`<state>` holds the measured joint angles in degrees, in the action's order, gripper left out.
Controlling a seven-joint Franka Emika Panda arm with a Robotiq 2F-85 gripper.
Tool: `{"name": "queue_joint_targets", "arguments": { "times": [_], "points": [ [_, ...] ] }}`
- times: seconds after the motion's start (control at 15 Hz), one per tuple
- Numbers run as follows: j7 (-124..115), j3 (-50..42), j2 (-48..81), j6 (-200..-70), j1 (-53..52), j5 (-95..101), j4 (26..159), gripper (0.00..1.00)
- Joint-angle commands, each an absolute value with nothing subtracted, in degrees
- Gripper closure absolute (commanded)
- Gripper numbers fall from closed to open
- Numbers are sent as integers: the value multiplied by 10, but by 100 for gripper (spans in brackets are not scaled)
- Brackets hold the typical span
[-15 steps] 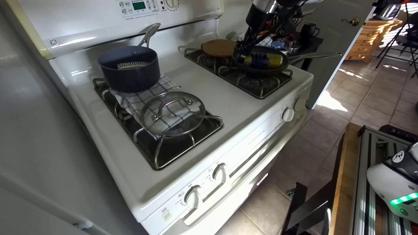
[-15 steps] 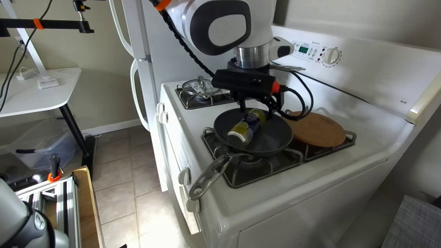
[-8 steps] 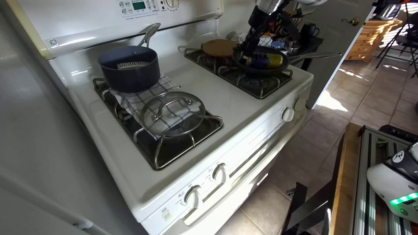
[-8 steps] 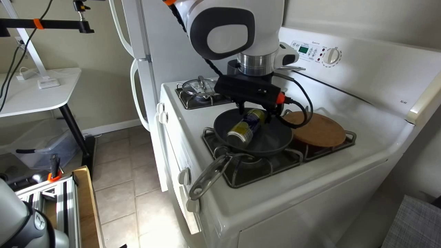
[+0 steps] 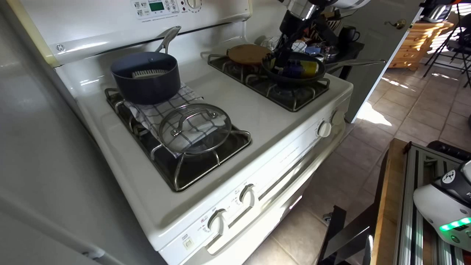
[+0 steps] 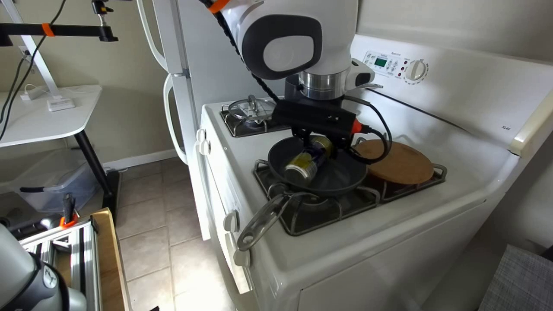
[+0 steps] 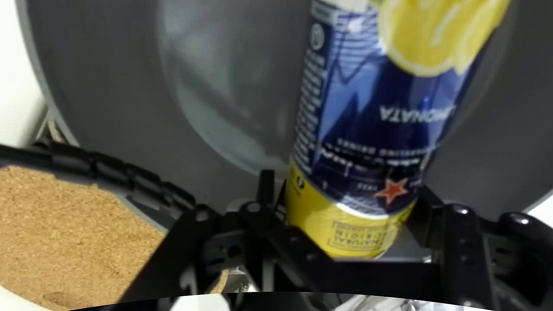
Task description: Move the can to the wooden mat on the top right stove plate
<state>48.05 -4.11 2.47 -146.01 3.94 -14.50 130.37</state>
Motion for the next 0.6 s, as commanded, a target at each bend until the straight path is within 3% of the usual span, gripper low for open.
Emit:
{"name": "queue_joint_targets", "arguments": {
  "times": [0.0, 0.53],
  "points": [
    [467, -41, 27, -1447, 46, -118, 1294, 61],
    [473, -41, -24, -1457, 50, -183, 1282, 64]
  ]
}}
